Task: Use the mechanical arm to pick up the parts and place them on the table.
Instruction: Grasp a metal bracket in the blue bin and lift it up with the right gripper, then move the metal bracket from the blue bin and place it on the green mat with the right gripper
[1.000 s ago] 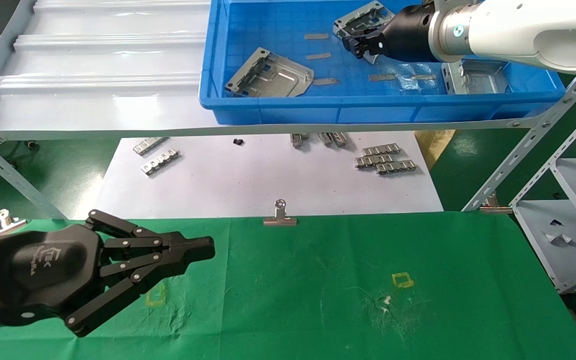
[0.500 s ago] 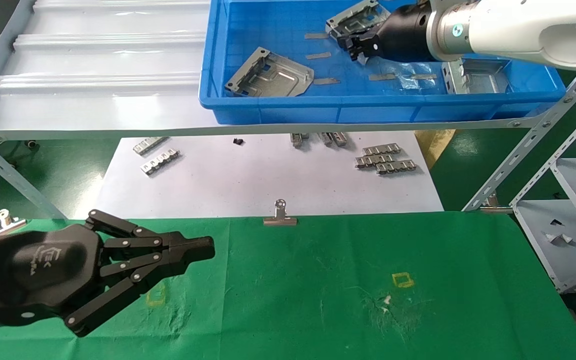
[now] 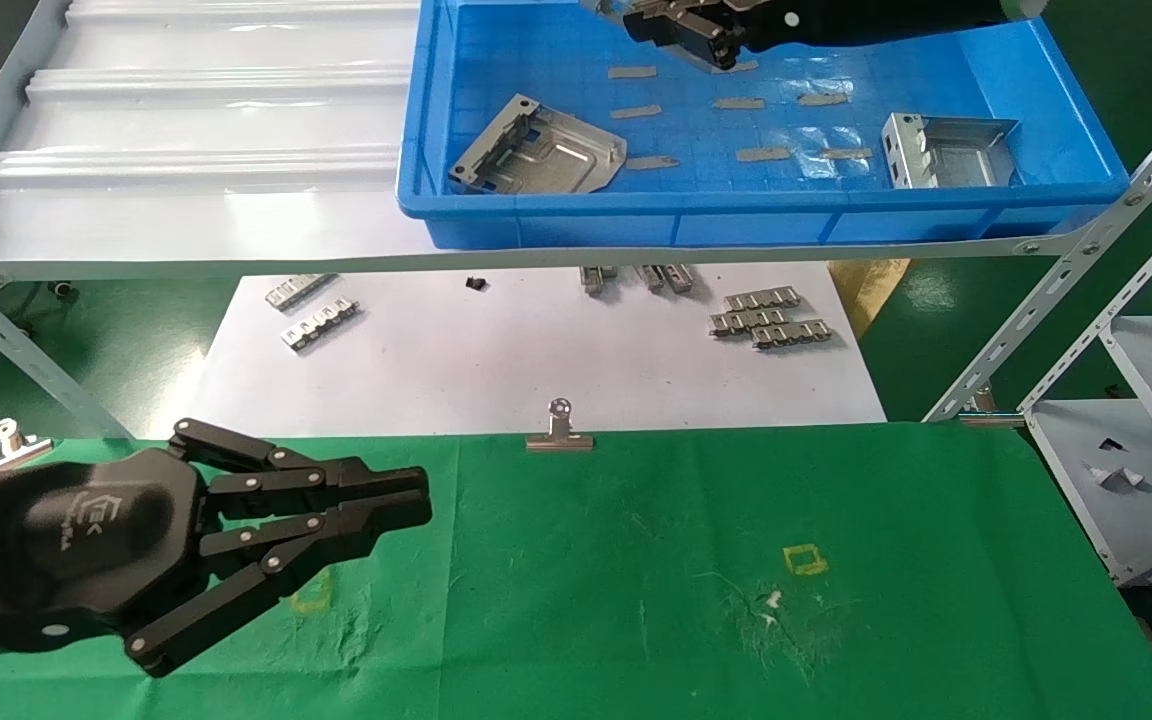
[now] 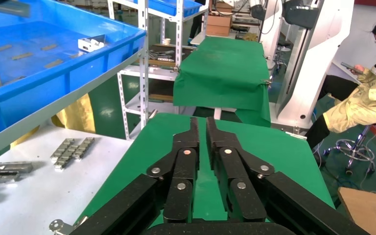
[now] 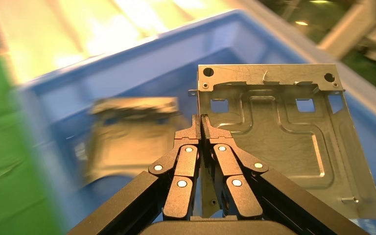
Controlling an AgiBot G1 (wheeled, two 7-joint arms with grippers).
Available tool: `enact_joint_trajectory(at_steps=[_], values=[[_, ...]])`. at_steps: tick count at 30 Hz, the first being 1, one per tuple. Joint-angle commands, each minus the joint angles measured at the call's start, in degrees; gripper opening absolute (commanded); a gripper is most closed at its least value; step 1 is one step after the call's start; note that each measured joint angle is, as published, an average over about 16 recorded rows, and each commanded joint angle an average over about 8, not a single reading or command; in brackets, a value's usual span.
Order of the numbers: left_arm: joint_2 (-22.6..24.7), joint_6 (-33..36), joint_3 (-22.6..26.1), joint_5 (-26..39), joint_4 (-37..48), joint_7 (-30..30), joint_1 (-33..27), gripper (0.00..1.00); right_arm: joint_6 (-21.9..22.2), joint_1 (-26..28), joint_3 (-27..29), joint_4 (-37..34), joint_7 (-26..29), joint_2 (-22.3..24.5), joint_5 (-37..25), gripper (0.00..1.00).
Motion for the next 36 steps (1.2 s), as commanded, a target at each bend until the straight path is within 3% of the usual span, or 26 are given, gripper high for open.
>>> enact_joint_trajectory(at_steps=[1, 7, 12, 20, 25, 30, 36], values=[[0.0, 0.0, 0.0, 0.0, 0.0, 0.0, 0.0, 1.0, -4.4, 0.7, 0.1, 1.3, -1.7, 1.7, 0.6, 0.0], [0.0, 0.0, 0.0, 0.0, 0.0, 0.0, 0.0, 1.0, -15.3, 1.0, 0.1, 8.8, -2.0, 7.4, 2.5, 0.0], [0.0, 0.0, 0.0, 0.0, 0.0, 0.0, 0.0, 1.0, -20.2, -1.0, -0.6, 17.8, -0.3, 12.7, 5.4, 0.0], [0.0, 0.0, 0.0, 0.0, 0.0, 0.0, 0.0, 1.0, -20.8, -6.6, -5.9, 35.2, 4.1, 23.2, 15.5, 0.0], [0.0, 0.0, 0.0, 0.0, 0.0, 0.0, 0.0, 1.0, -20.6, -9.3, -10.0, 41.9, 4.4, 27.6, 20.0, 0.0], [0.0, 0.0, 0.0, 0.0, 0.0, 0.0, 0.0, 1.0, -20.6, -11.3, -15.6, 43.0, 1.0, 28.2, 20.2, 0.0], [0.0, 0.0, 0.0, 0.0, 0.0, 0.0, 0.0, 1.0, -20.5, -11.4, -24.2, 39.1, -3.4, 24.6, 14.9, 0.0]])
